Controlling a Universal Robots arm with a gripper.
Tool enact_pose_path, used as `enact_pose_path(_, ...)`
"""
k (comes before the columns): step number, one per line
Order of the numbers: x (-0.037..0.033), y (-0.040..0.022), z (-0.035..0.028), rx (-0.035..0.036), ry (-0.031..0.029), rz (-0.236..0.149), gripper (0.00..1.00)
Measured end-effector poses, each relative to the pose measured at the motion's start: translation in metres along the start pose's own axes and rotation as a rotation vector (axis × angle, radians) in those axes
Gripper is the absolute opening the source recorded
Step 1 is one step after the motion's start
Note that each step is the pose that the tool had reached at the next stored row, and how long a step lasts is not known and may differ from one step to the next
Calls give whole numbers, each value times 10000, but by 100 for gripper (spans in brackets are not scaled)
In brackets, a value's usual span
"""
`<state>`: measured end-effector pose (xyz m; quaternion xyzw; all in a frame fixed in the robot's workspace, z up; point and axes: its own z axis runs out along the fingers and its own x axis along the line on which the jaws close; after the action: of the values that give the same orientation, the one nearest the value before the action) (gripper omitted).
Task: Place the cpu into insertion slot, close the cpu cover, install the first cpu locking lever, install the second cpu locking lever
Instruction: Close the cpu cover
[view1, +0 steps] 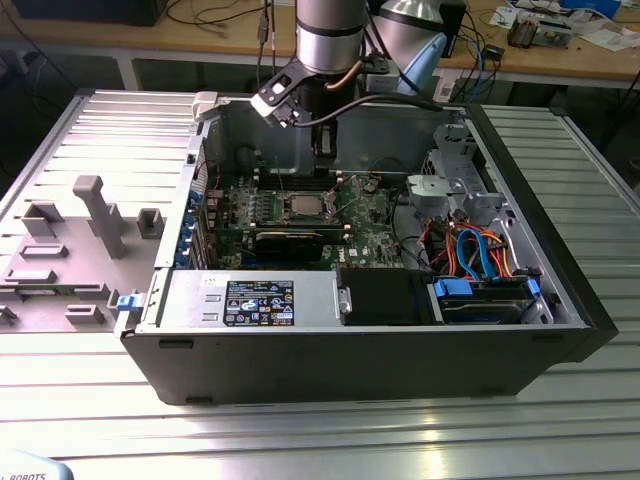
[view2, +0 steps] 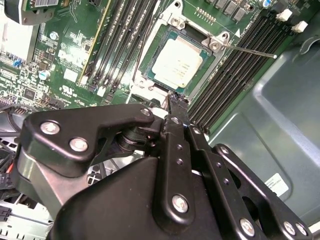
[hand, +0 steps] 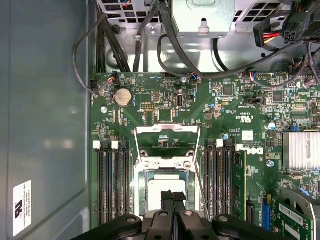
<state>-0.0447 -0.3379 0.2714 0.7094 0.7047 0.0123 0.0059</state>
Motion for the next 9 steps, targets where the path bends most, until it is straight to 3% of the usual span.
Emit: enact_pose_path(9, 0, 24, 2, 0, -1, 1, 11)
